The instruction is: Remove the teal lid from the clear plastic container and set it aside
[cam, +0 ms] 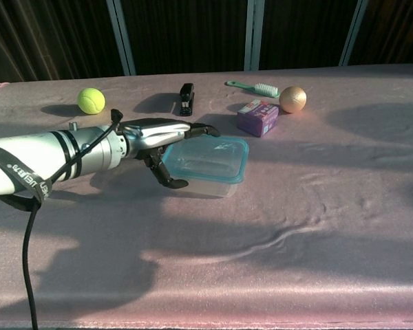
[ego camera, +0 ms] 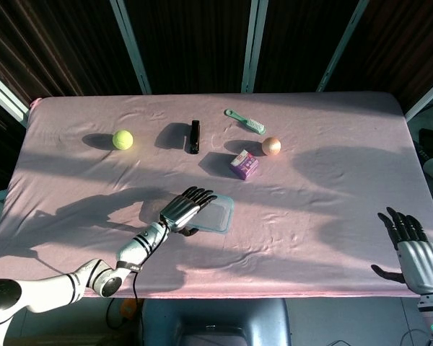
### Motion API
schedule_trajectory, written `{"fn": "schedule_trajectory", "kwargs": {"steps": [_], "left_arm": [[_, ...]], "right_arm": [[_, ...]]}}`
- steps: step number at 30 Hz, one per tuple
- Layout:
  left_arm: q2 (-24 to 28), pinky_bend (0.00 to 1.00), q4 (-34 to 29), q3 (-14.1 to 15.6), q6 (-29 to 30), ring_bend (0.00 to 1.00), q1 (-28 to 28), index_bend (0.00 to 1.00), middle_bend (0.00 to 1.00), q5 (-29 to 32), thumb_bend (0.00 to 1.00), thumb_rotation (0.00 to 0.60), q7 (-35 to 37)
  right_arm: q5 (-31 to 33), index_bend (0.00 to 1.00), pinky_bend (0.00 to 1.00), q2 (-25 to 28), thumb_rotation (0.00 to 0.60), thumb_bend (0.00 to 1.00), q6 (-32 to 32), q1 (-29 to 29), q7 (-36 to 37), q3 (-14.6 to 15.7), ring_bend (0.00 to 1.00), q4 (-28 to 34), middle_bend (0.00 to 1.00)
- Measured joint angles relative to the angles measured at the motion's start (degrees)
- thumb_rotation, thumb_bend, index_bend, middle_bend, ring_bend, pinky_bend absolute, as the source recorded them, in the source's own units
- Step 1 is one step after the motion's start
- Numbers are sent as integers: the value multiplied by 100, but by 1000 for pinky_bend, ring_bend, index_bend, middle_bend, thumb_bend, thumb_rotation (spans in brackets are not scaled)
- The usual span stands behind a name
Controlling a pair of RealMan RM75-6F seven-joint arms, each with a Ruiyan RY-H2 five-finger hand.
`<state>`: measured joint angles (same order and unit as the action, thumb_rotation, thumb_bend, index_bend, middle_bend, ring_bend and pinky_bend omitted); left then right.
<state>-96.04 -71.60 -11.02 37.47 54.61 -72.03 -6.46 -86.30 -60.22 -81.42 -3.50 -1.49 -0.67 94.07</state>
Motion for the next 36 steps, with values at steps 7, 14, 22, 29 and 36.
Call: {"fn": "schedule_trajectory", "kwargs": {"steps": [7,14,22,29,36], "left_arm": [[-72,13,93,13,-3,3,78,0,1,181,276,600,-141],[-244,309,256,46,96,289,117,0,308,328,282,600,-280],[-429,499,294,115,464,497,56,0,543,125,292,600,-224],[-611,514,248,232,862,512,-87,0,555,-208,294,600,-2],[-808,495,228,267,1018,500,-119,0,544,-359,295,600,58]], "right_arm": [[-44,0,0,2,600,219,5,-3,-6,21,0,11,0],[-98,0,0,-6,600,219,24,-22,-17,39,0,9,0],[-142,0,0,-42,600,219,128,-127,-156,22,0,21,0],[-266,22,0,-177,600,219,404,-517,-415,-136,0,-67,0],[-445,215,0,-503,600,230,986,-1149,-258,-284,0,-421,7]]}}
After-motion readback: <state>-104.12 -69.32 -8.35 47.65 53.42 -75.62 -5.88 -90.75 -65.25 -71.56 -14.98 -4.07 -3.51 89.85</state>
